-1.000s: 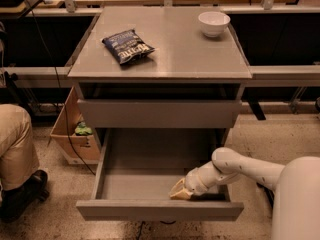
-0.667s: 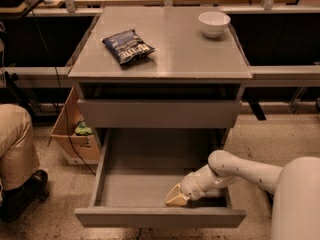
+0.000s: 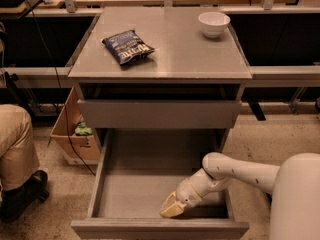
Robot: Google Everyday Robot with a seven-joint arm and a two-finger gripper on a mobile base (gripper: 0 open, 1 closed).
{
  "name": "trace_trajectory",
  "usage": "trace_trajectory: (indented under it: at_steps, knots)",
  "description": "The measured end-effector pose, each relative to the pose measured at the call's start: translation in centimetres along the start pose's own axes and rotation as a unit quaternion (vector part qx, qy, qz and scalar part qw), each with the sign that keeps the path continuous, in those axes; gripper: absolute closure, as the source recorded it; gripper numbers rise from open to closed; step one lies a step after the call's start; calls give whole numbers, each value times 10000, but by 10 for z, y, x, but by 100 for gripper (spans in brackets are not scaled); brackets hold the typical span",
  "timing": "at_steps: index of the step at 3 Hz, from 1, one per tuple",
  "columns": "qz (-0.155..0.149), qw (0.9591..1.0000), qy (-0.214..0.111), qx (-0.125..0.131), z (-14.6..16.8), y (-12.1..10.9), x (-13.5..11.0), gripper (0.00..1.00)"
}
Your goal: Open middle drawer
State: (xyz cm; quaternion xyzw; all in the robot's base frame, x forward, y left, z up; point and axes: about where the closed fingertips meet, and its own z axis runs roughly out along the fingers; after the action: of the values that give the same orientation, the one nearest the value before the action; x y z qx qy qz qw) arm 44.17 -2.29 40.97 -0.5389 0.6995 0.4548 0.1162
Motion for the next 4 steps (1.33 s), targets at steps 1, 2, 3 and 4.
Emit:
trace_trajectory:
  at_steps: [1, 2, 3, 4]
  knots:
    - [37, 9998, 165, -143, 3, 13, 1, 100]
    - [-25, 9993, 328, 171, -13, 14, 1, 100]
    - [-150, 9938, 571, 945, -57, 6, -3, 100]
    - [-328, 9719, 1156, 2026, -131, 6, -19, 100]
